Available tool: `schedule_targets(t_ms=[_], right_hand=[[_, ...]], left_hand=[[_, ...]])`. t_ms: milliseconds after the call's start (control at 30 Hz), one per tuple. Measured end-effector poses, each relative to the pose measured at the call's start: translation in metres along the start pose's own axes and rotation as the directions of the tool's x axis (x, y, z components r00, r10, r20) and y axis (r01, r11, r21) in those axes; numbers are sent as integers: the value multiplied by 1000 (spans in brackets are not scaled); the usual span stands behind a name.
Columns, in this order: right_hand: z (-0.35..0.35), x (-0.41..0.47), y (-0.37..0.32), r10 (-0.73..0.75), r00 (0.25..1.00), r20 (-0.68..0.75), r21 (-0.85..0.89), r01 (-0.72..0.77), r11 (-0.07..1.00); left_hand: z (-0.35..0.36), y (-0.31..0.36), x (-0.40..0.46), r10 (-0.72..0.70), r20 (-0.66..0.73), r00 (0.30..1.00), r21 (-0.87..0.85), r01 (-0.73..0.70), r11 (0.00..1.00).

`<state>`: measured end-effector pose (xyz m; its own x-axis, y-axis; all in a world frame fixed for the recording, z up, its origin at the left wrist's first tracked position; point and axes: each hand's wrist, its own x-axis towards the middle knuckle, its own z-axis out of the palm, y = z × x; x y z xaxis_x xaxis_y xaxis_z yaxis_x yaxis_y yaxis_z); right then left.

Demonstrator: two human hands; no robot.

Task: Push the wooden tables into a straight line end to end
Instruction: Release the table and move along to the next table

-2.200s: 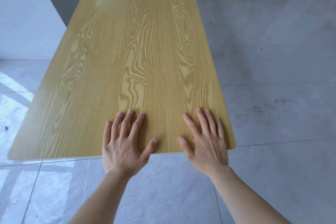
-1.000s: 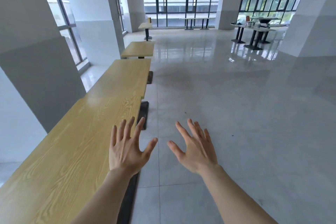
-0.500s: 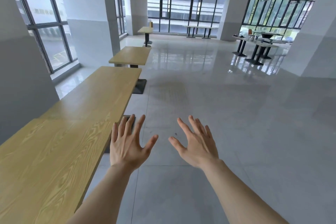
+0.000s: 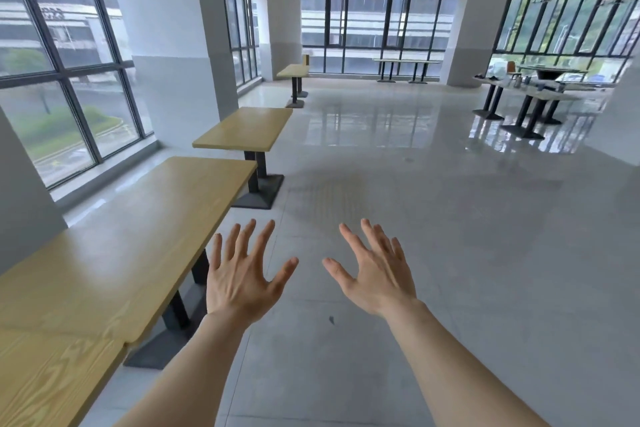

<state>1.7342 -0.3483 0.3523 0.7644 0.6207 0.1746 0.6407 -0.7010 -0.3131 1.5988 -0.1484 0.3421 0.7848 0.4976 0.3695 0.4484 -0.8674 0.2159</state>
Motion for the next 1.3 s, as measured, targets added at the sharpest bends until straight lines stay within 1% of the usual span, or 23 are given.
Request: schedule_targets(t_ms=[133,200,400,533,667,733,867,1100,1300], right_hand=[[-19,116,61,-20,1000,15,-16,21,1000],[-22,171,86,-35,999,7,-10,35,999],[4,349,157,-69,997,19,-12,70,998],[24,489,187,-112,993,40,-45,114,992],[33,630,205,-151,987,59,-54,155,986],[35,693,213,-162,984,77,-62,166,984],[43,817,231,-187,979,79,-41,191,981],[85,1057,281,-274,957,95,-8,276,961],[94,1271,318,-335,933,130,27,334,942]], left_hand=[[35,41,110,-19,8,1000,18,19,1000],[55,55,163,-36,-18,999,3,36,999],[147,74,325,-74,-54,996,-26,73,997],[210,68,447,-117,-62,991,-33,115,993],[251,59,575,-188,-78,979,-33,186,982],[267,54,631,-194,-69,979,-17,194,981],[302,47,745,-233,-85,969,-11,233,973],[401,36,954,-257,-99,961,42,262,964],[464,26,1135,-353,-122,927,62,362,930]])
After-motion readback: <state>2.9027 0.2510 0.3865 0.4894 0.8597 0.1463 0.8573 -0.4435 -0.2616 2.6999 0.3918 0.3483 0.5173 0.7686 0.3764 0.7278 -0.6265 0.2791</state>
